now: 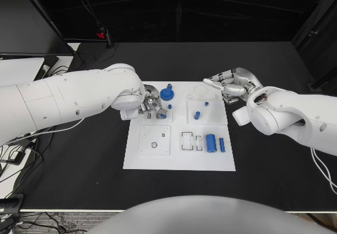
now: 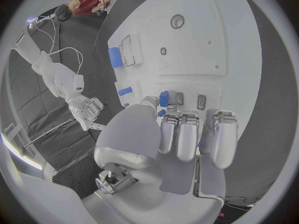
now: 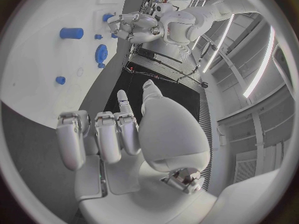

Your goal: Assemble the parts on the task board

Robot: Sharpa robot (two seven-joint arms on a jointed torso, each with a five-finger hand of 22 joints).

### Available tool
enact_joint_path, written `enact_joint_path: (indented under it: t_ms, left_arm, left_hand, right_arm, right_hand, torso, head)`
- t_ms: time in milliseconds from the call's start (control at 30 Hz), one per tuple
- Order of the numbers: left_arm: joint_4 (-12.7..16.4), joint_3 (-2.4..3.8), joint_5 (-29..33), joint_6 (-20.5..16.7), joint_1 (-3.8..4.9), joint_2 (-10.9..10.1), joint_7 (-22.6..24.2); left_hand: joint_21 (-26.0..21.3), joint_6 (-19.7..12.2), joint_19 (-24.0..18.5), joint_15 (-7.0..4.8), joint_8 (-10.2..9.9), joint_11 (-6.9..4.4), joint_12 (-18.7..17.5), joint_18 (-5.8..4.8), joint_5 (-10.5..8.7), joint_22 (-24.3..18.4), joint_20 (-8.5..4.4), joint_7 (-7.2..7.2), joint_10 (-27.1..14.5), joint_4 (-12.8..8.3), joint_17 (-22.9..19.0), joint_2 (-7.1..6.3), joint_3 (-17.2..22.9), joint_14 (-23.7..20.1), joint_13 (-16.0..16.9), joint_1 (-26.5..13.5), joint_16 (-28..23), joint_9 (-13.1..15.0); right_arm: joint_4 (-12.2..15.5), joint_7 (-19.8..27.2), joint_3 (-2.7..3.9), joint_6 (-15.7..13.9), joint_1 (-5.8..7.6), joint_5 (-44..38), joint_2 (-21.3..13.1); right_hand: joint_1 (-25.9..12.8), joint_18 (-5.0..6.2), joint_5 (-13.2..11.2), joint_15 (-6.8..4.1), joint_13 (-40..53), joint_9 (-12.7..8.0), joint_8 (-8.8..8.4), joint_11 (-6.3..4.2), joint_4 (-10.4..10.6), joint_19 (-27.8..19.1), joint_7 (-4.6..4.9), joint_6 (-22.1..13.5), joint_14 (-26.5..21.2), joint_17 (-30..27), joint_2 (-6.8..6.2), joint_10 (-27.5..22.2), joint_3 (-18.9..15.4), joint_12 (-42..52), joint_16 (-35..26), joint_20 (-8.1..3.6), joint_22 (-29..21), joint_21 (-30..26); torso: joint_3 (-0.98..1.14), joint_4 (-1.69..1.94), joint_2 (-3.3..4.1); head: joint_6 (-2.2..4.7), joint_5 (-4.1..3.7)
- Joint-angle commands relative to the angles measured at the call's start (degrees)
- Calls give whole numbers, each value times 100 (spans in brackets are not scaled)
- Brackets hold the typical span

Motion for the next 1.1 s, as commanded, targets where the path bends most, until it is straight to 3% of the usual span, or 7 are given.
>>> enact_joint_path:
  t_ms: [33,400,800,933,1100]
  left_arm:
    - [-7,-2,-27,42,1,-3,45]
    - [61,-2,-27,-113,2,-124,132]
    - [312,0,5,-214,52,-489,290]
    - [373,-1,16,-196,60,-579,274]
    - [358,-1,21,-190,63,-609,214]
  left_hand:
    - [18,52,587,-30,-36,-23,36,-35,15,1509,-36,0,597,-13,1509,19,63,607,1511,154,5,31]
    - [18,62,587,-30,-35,-24,36,-35,-11,1509,-36,-1,597,-24,1509,-52,146,607,1511,206,5,66]
    - [18,70,587,-30,-31,-19,36,-35,-36,1509,-36,7,597,-6,1509,-103,176,607,1511,205,5,91]
    - [18,73,587,-28,-34,-14,36,-35,-90,1509,-35,11,597,21,1509,-138,184,607,1511,174,5,109]
    - [18,78,587,-25,-45,-13,36,-35,-290,1509,-32,9,597,31,1509,-191,197,607,1511,97,5,151]
  right_arm:
    - [-6,-9,2,-6,4,13,1]
    - [-23,-37,1,3,-13,13,-5]
    - [-42,-57,0,4,-29,13,-18]
    - [-48,-59,0,4,-30,13,-18]
    - [-56,-56,-1,6,-32,13,-13]
  right_hand:
    - [32,-42,0,15,1508,6,29,8,4,615,-21,-21,605,1510,32,597,-25,14,14,14,1510,19]
    - [35,-42,2,13,1508,8,40,6,7,615,-24,-17,605,1510,43,597,-32,14,14,13,1510,19]
    - [34,-42,1,12,1508,10,45,4,10,615,-25,-15,605,1510,51,597,-37,14,14,12,1510,19]
    - [34,-42,1,12,1508,10,45,4,10,615,-25,-15,605,1510,51,597,-37,14,14,12,1510,19]
    - [34,-42,1,12,1508,10,45,4,10,615,-25,-15,605,1510,51,597,-37,14,14,12,1510,19]
  torso:
    - [-1,5,-6]
    - [1,11,-5]
    - [6,14,-6]
    - [4,8,0]
    - [1,4,-3]
  head:
    - [0,5]
    - [0,-6]
    - [0,24]
    - [0,45]
    - [0,64]
